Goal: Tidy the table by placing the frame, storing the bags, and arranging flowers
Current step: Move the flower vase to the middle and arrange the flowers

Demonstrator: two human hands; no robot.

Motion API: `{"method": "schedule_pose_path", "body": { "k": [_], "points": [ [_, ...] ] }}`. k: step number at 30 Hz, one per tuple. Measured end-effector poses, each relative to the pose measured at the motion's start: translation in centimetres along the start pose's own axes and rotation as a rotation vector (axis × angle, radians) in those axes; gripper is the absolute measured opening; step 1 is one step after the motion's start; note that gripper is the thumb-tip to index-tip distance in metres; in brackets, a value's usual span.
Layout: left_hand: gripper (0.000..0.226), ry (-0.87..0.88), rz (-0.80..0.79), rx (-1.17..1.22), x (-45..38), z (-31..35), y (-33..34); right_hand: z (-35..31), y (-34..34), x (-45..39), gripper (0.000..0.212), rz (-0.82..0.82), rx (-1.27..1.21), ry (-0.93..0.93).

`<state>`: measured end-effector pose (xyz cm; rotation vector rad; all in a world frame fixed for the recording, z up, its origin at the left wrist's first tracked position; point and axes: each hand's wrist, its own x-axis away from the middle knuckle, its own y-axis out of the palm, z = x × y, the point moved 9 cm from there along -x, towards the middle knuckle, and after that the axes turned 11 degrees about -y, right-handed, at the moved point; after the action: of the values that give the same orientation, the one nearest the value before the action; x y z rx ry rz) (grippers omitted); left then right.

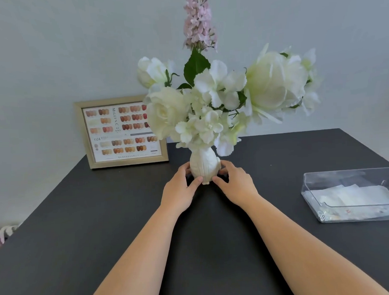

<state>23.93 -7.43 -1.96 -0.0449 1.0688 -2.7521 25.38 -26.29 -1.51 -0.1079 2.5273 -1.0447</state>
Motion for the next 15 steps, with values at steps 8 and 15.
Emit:
{"method": "schedule_pose_path", "body": {
  "k": [8,15],
  "points": [
    [0.059,0.027,-0.018,0.000,0.33,0.00,-0.16,-0.25,-0.16,0.38,0.045,-0.005,0.029,-0.004],
    [0.057,0.050,-0.029,0.040,0.38,0.02,-0.25,0.15,-0.20,0.60,0.044,0.008,0.013,0.003]
  ]
}}
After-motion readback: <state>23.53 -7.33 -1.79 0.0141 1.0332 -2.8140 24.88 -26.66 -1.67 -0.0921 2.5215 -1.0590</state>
